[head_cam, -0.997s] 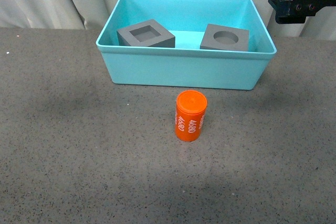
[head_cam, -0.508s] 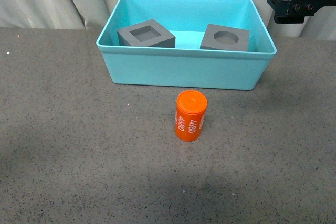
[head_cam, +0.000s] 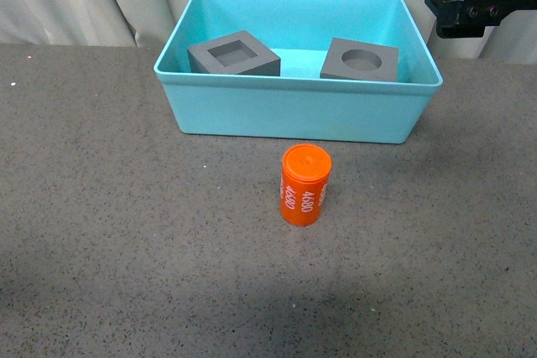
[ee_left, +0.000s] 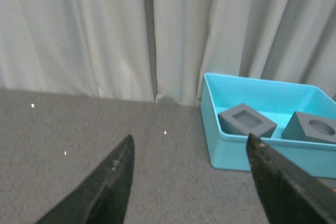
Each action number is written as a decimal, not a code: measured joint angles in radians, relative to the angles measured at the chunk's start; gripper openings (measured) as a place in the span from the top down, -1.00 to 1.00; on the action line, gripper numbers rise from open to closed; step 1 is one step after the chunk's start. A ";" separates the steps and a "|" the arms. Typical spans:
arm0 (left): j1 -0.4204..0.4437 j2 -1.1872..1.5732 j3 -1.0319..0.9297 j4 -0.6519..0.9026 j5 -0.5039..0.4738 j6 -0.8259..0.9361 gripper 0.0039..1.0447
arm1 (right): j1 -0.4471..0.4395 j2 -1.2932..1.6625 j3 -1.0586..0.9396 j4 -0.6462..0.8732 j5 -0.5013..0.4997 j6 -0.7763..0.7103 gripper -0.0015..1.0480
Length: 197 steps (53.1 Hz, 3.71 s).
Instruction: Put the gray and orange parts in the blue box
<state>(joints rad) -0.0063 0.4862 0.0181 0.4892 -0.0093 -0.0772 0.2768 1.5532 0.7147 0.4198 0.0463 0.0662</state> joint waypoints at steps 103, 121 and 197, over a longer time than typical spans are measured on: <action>0.004 -0.482 0.000 -0.488 0.009 0.072 -0.88 | 0.101 0.149 0.257 -0.474 -0.290 -0.267 -0.81; 0.004 -0.482 0.000 -0.488 0.009 0.072 -0.88 | 0.164 0.296 0.328 -0.584 -0.285 -0.328 -0.81; 0.004 -0.482 0.000 -0.489 0.009 0.072 -0.88 | 0.112 0.268 0.593 -0.657 -0.264 -0.264 0.13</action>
<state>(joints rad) -0.0025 0.0040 0.0181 0.0006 -0.0002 -0.0048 0.3885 1.8210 1.3075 -0.2375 -0.2176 -0.1974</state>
